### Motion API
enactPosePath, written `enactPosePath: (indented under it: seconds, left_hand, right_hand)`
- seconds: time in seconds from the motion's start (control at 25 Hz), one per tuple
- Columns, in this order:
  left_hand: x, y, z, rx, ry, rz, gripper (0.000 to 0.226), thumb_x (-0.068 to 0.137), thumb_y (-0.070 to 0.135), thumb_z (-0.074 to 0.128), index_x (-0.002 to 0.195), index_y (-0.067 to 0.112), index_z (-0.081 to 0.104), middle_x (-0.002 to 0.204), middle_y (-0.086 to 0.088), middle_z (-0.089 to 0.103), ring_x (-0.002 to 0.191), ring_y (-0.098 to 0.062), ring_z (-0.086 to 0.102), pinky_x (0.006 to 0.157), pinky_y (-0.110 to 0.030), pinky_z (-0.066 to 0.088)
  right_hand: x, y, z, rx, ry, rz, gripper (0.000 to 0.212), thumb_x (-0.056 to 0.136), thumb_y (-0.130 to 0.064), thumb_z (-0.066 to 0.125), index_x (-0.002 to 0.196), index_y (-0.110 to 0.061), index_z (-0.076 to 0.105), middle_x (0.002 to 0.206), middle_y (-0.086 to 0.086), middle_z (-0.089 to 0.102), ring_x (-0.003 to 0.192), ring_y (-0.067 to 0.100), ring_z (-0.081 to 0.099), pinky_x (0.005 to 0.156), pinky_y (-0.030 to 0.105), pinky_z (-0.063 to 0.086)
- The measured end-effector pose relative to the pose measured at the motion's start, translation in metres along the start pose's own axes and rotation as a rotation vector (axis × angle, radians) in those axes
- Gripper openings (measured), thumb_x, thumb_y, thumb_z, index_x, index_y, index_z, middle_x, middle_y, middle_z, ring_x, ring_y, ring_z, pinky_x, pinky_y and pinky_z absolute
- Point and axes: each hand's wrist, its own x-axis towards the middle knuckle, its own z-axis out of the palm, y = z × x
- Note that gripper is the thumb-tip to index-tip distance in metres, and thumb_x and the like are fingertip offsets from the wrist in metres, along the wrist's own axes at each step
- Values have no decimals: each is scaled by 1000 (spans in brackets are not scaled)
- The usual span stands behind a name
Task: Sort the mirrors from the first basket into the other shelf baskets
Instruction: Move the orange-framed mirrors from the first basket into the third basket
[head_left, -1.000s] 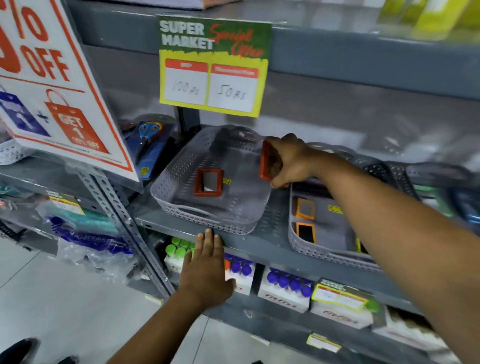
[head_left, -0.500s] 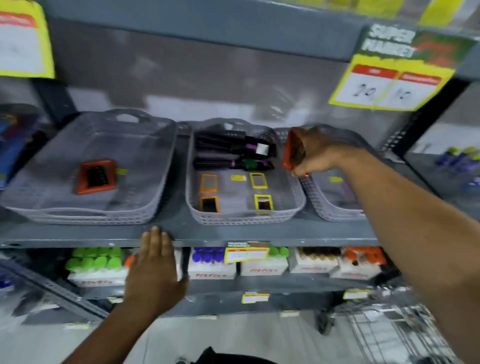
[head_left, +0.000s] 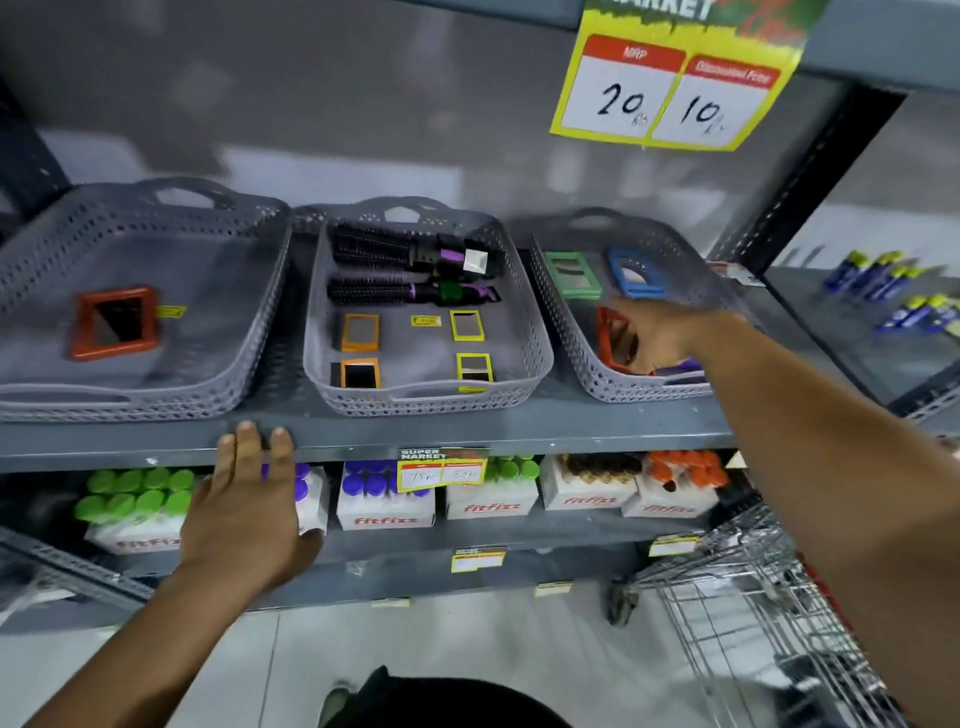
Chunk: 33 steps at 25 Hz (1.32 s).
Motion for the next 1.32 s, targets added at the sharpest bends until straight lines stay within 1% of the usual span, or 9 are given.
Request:
enactPosePath:
  seconds: [0.08,0.28,0.44,0.56,0.8,1.0,1.08,1.2,1.32]
  left_hand:
    - [-1,-2,-2,-20,-20,4,110,73,60,59,150,16,-7,158,-16,-13,145,-33,-5,114,-44,21]
    - [-2,-8,-4,-43,-54,32,117,71,64,62,149,21,-13,158,-10,-20,145,-27,-11,117,-42,17]
    - [-4,-12,-6,-68,-78,42,118,72,67,61,149,22,-16,156,-8,-26,144,-25,-16,117,-42,15]
    - [-3,-14,-7,-76,-89,39,118,72,68,60,149,22,-17,156,-8,-27,144,-24,-17,116,-42,15]
    - [-3,-12,-7,-70,-106,34,118,74,67,61,148,20,-18,155,-8,-29,143,-26,-19,116,-43,15]
    - [-3,-11,-7,-52,-109,34,118,74,68,59,148,20,-20,155,-8,-29,144,-27,-18,117,-42,15]
    - [-3,-10,-8,-45,-109,31,117,75,68,59,148,20,-20,155,-9,-29,144,-26,-18,117,-42,14]
    - [-6,-8,-10,-52,-96,28,116,74,67,59,148,21,-19,155,-8,-28,144,-25,-19,116,-42,14]
    - [-8,-5,-9,-46,-89,14,116,74,66,59,148,22,-19,155,-8,-28,144,-25,-19,116,-43,13]
  right_hand:
    - [3,-1,2,-70,-11,-6,106,70,-5,74,152,-33,14,101,5,61,69,17,57,54,30,47]
    - [16,1,8,-217,4,-26,95,75,-6,69,152,-31,19,120,11,61,77,22,57,61,32,47]
    - [24,-6,7,-250,-40,-8,98,75,-5,71,152,-35,18,104,7,57,64,18,49,54,32,46]
    - [25,-8,8,-261,-48,1,95,77,-4,70,153,-32,20,117,12,59,74,23,53,62,34,47]
    - [24,-5,11,-128,-72,-2,100,77,-1,66,152,-44,16,121,10,56,85,25,60,59,33,51]
    - [24,-3,12,-102,-70,-13,102,74,0,68,151,-44,18,131,9,53,94,26,58,64,33,52]
    - [22,-2,10,-110,-87,-36,105,72,-1,72,152,-42,17,138,10,51,101,27,59,70,34,54]
    - [18,-5,-8,-2,-63,-61,113,72,-1,79,156,-33,10,157,12,35,128,35,51,93,39,51]
    - [22,-25,-36,91,260,-174,96,75,-2,74,155,-20,23,157,13,36,136,31,44,104,31,39]
